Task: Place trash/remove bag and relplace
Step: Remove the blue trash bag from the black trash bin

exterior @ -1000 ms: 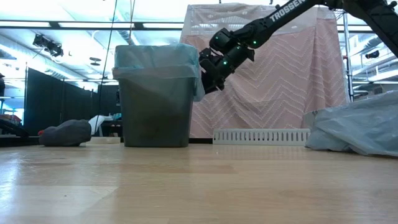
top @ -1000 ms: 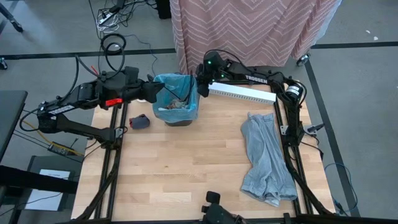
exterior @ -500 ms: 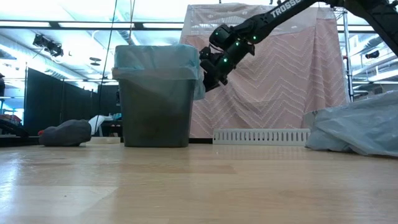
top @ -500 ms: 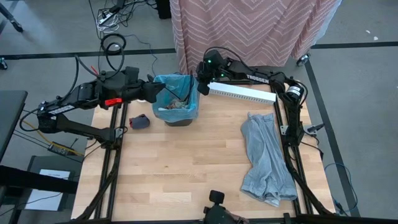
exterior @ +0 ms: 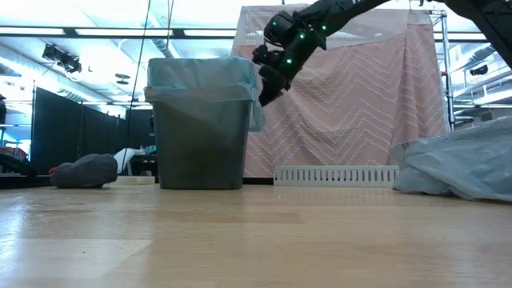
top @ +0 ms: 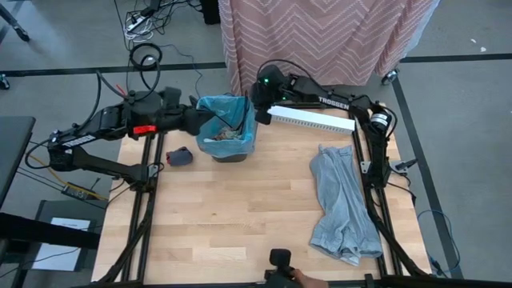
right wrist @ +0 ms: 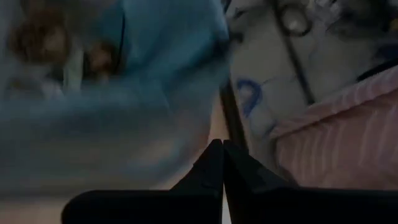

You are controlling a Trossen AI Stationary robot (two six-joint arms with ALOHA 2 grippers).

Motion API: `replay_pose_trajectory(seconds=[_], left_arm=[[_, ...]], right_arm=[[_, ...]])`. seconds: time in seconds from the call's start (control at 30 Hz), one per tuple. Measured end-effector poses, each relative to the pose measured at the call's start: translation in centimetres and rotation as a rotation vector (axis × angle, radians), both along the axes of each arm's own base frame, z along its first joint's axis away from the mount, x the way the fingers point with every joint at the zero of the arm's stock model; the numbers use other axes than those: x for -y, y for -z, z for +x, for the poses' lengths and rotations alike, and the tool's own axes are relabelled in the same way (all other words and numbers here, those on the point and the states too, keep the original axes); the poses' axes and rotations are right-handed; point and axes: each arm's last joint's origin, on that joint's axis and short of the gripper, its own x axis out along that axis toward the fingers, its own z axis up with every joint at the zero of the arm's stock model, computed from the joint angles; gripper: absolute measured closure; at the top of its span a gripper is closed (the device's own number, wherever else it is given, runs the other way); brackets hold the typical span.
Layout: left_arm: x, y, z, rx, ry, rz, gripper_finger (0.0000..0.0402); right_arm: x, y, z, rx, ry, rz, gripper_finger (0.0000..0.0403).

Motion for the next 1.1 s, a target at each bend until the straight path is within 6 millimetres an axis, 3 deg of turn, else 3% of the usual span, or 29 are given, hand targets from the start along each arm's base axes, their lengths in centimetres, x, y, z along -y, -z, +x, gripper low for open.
replay_pose_trajectory(seconds=[0.13,0.27,0.43,0.6,0.7,0.97,1.1], left_arm=[[0.1,0.1,0.2,0.001,0.018,-0.019,0.0234],[-0.2,0.2,0.3,-0.005,-0.062,-0.005,0.0234],[-0.3,0.1,0.2,-0.013,-0.091,0.026,0.0234],[-0.3,0.2,0.4,-0.016,-0.095,0.025,0.0234],[-0.4,0.3,0.6,-0.023,-0.096,0.022,0.0234],[-0.4,0.3,0.6,-0.02,-0.1,0.021,0.0234],[-0.4,0.3,0.6,-0.022,-0.104,0.023,0.0234]], right_arm=[[1.8,0.4,-2.0,0.003,-0.088,0.184,0.0402],[3.6,0.3,-3.6,0.115,-0.177,0.375,0.0397],[4.8,0.3,-4.5,0.155,-0.18,0.413,0.0345],[4.5,0.2,-3.3,0.197,-0.187,0.312,0.0261],[4.2,0.1,-2.6,0.199,-0.156,0.258,0.0233],[5.5,2.7,-2.1,0.174,-0.113,0.322,0.0239],[5.3,3.6,-1.5,0.165,-0.128,0.352,0.0239]])
